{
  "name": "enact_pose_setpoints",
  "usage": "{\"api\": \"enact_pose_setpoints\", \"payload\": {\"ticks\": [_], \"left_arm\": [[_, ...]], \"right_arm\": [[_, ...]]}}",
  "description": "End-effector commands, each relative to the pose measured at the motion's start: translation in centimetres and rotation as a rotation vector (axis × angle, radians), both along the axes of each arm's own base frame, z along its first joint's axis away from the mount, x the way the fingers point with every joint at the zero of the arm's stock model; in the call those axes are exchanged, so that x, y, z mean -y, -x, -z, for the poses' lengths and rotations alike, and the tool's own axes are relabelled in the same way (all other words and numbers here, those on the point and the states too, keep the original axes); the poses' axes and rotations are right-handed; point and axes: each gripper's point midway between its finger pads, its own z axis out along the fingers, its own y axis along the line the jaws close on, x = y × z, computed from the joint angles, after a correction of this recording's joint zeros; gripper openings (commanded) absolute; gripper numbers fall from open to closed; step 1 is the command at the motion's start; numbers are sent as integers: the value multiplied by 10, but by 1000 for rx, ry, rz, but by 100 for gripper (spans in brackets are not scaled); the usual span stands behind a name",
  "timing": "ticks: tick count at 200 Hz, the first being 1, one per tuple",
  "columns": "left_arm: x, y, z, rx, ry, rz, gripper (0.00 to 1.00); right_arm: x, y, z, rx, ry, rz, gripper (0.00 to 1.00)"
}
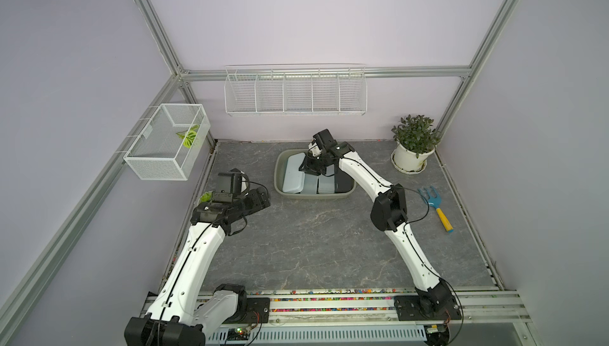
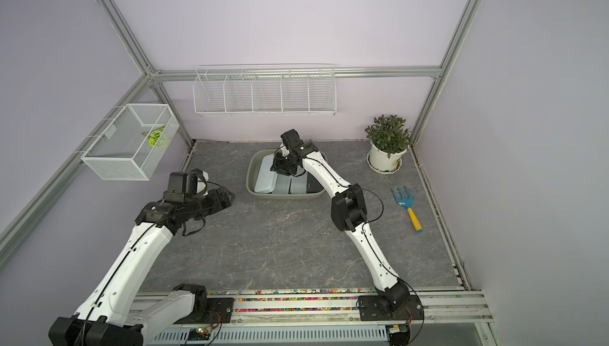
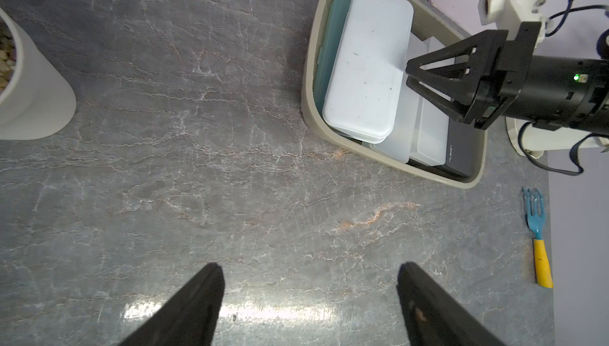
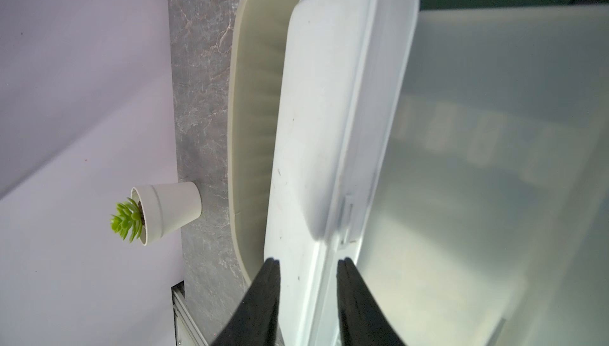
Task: Put the pencil case into the storage box
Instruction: Place the pencil case at the storage box.
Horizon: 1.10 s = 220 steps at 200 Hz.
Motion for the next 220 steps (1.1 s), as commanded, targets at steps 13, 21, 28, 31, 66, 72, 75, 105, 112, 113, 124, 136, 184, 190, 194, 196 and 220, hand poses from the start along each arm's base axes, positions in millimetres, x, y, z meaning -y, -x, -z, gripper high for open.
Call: {"api": "enact_pose_setpoints", "payload": {"ticks": [13, 21, 28, 31, 66, 72, 75, 105, 112, 113, 124, 136, 184, 190, 194, 196, 220], "left_arm": [[-3, -3, -5, 14, -15, 3, 87], [-3, -3, -5, 14, -14, 3, 87], [-4, -3, -4, 12, -16, 4, 87], [-4, -3, -4, 13, -17, 4, 87], [-5, -3, -2, 8, -19, 8, 87], [-5, -3, -2, 8, -19, 7, 87], [-5, -3, -2, 8, -19, 7, 87], [-7, -2, -1, 8, -21, 5, 87], [-7, -2, -2, 11, -21, 6, 87], [-6, -2, -1, 10, -21, 7, 87], [-7, -2, -1, 10, -23, 7, 87], [-7, -3, -3, 17, -25, 8, 87], [-10, -20, -17, 102, -43, -2, 87], [-10, -24, -19, 118, -47, -5, 87], [-10, -26, -21, 130, -49, -7, 87], [-11, -27, -21, 134, -52, -8, 87], [-15, -43, -28, 195, -81, -27, 88]], "right_arm": [[-8, 8, 22, -65, -1, -5, 33], [-11, 10, 26, -75, -4, -9, 32], [-14, 11, 27, -77, -9, -12, 32], [-15, 11, 29, -80, -9, -12, 32], [-28, 14, 38, -90, -29, -15, 31], [-29, 14, 39, -93, -30, -15, 31], [-29, 14, 40, -94, -32, -15, 31], [-33, 9, 32, -64, -51, -13, 32], [-33, 7, 26, -45, -52, -15, 32], [-33, 7, 25, -40, -52, -15, 32], [-31, 4, 11, 7, -48, -21, 33], [-28, 1, -7, 64, -39, -31, 36], [1, 6, -100, 365, 41, -71, 41], [7, 9, -109, 395, 57, -69, 41], [12, 10, -115, 415, 69, -67, 41], [14, 11, -118, 423, 73, -68, 42], [44, 28, -143, 504, 163, -69, 43]]}}
